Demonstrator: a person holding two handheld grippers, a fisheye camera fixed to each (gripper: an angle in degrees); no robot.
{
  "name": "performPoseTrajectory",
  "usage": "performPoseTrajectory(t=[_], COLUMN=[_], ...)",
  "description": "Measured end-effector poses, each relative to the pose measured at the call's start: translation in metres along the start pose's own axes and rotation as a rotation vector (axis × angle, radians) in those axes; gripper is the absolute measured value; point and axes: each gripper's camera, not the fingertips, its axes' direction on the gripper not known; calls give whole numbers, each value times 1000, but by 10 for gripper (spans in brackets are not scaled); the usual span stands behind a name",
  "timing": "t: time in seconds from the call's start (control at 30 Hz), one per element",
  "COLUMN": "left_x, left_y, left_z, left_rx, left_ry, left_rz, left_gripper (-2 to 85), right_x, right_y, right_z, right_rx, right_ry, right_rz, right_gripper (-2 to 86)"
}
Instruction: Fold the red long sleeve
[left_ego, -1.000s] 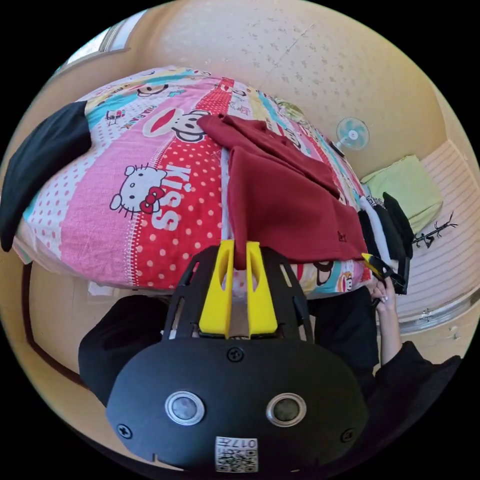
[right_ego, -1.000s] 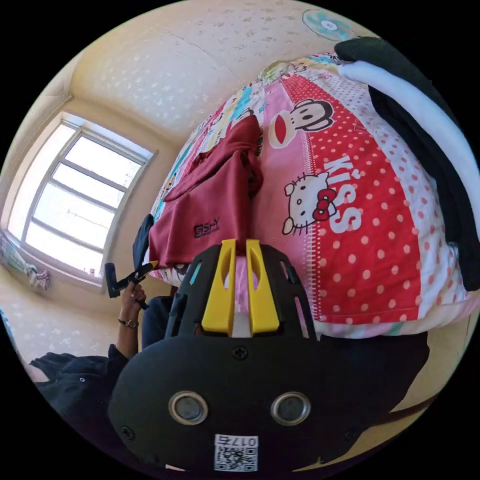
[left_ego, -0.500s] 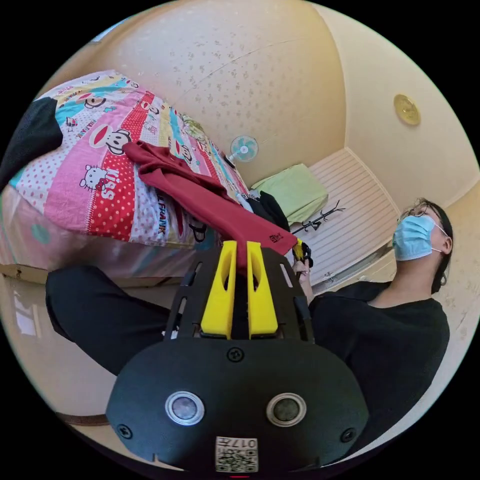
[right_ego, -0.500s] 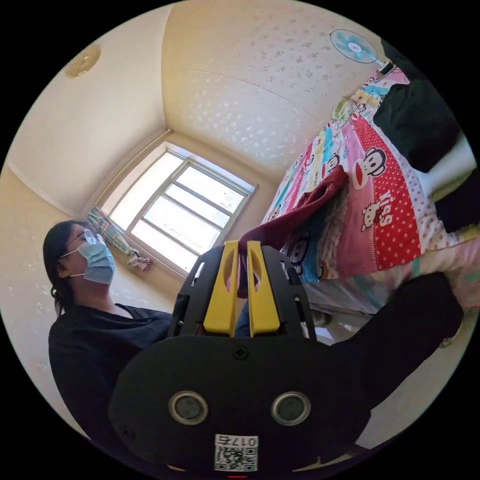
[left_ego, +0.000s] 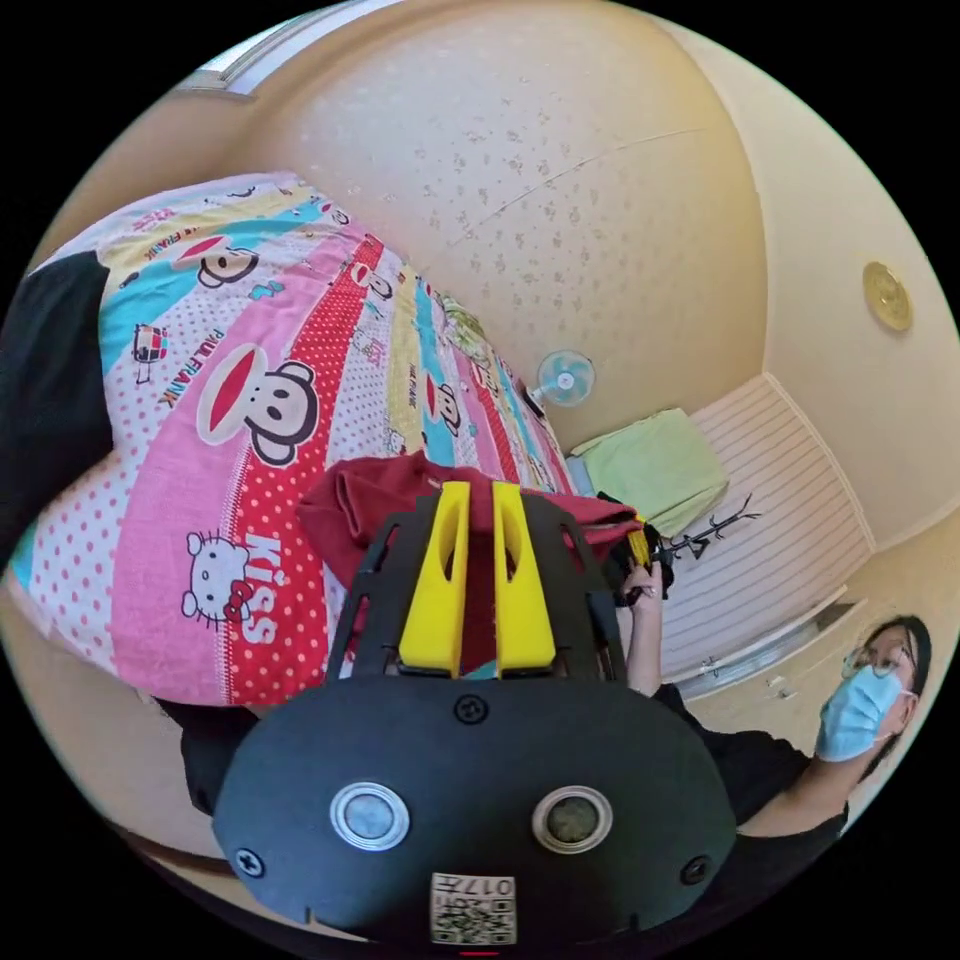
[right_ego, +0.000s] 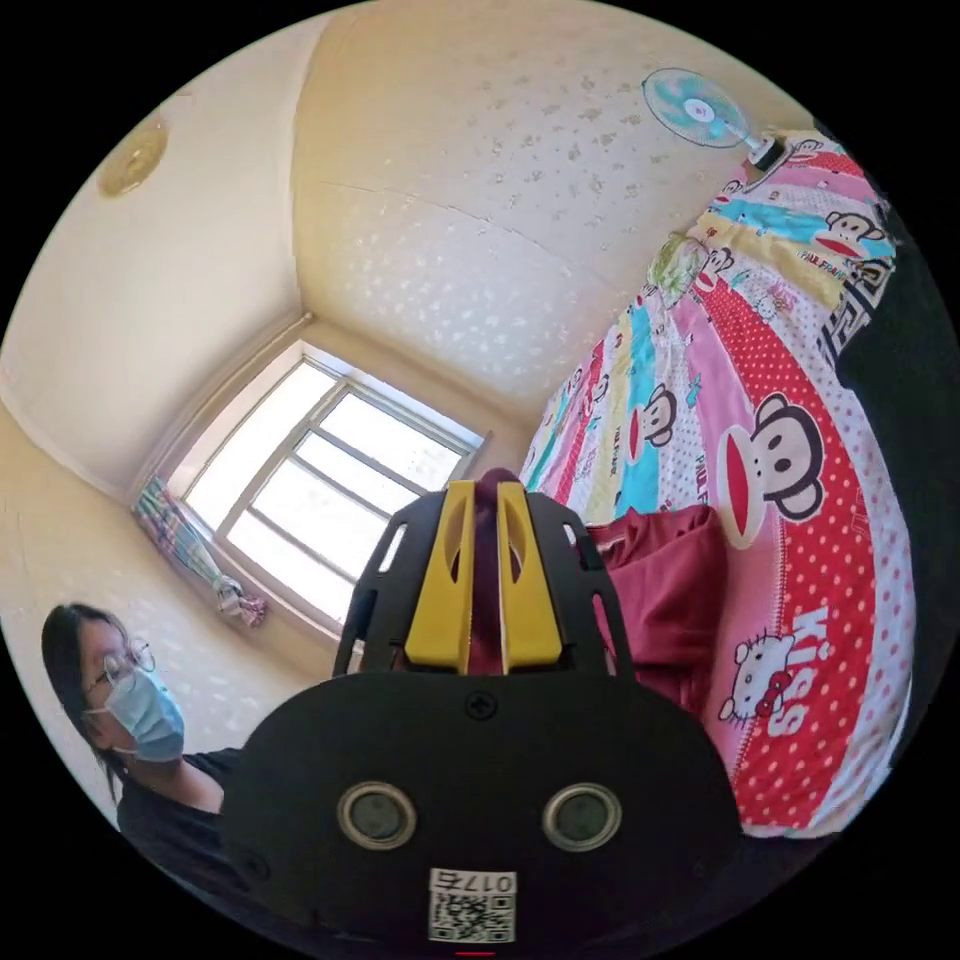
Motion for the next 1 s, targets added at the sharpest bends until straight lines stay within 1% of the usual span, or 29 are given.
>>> performPoseTrajectory(t=[0.03, 0.1, 0.13, 0.17, 0.23, 0.33, 0.4, 0.43, 0.47, 0.5, 0.57, 0.6, 0.63, 0.7, 0.77, 0.83, 0.87, 0.9, 1.0], left_x=[-8, -11, -8, -6, -8, -23, -33, -39, -42, -47, -55, -60, -60, -53, -31, 21, 37, 68, 141], left_y=[-18, -23, -15, -8, 31, 91, 126, 145, 153, 166, 176, 178, 176, 169, 156, 131, 125, 114, 98], left_z=[19, 38, 43, 45, 54, 71, 79, 84, 88, 96, 112, 121, 126, 130, 132, 147, 154, 172, 243], left_rx=[-9, 3, 25, 36, 53, 16, -2, -11, -17, -32, -70, -75, -55, -7, 34, 56, 59, 45, -51], left_ry=[-45, -89, -125, -150, -295, -407, -426, -407, -391, -354, -313, -280, -221, -135, -154, -139, -117, -90, -24], left_rz=[-41, -68, -51, -40, -37, -89, -152, -193, -214, -251, -305, -332, -329, -311, -257, -100, -53, 28, 226], left_gripper=[79, 117, 125, 129, 150, 167, 175, 177, 178, 175, 159, 124, 68, 48, 43, 39, 39, 38, 38], right_x=[4, 11, 10, 7, 4, 25, 71, 78, 75, 71, 66, 66, 66, 68, 71, 77, 82, 87, 95], right_y=[-11, -27, -24, -12, 20, 92, 146, 160, 181, 192, 199, 202, 204, 210, 211, 203, 195, 188, 177], right_z=[16, 63, 71, 86, 108, 150, 184, 188, 183, 181, 187, 192, 194, 198, 190, 175, 163, 152, 133], right_rx=[-10, -6, -13, -34, -78, -219, -396, -419, -338, -291, -266, -242, -233, -221, -210, -178, -154, -133, -112], right_ry=[37, 271, 314, 353, 387, 615, 937, 966, 977, 1021, 1079, 1101, 1108, 1118, 1080, 995, 923, 856, 772], right_rz=[-2, 12, 13, -25, -109, -239, -267, -316, -410, -407, -397, -383, -383, -452, -481, -415, -346, -281, -228], right_gripper=[55, 78, 84, 91, 92, 83, 70, 67, 59, 51, 43, 39, 38, 34, 32, 32, 32, 32, 34])
